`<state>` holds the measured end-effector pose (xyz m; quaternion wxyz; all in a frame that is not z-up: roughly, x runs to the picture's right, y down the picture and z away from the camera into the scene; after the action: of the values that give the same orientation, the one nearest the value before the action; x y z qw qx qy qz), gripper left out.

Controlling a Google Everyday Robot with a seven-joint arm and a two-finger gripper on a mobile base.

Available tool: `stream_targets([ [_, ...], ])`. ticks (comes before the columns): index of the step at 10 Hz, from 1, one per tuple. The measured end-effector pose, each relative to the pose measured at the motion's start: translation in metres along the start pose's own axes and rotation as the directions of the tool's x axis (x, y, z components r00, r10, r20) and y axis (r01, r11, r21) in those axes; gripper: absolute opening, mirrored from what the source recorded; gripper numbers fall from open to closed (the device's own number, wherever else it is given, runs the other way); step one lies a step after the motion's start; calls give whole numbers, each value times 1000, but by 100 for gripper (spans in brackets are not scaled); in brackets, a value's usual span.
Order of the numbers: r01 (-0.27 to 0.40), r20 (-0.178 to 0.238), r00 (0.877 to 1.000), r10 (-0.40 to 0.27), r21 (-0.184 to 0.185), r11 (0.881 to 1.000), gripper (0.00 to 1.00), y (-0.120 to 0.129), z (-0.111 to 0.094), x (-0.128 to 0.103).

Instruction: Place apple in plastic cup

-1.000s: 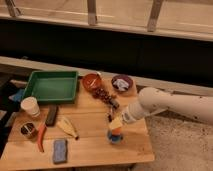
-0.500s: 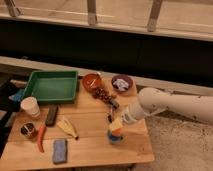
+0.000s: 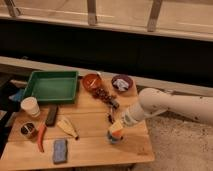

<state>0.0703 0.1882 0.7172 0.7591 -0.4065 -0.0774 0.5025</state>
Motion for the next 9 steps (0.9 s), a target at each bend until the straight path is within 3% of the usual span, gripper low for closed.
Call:
stream_targets([
  [9,21,12,1000,-21,-10,1000,62,8,1,-7],
])
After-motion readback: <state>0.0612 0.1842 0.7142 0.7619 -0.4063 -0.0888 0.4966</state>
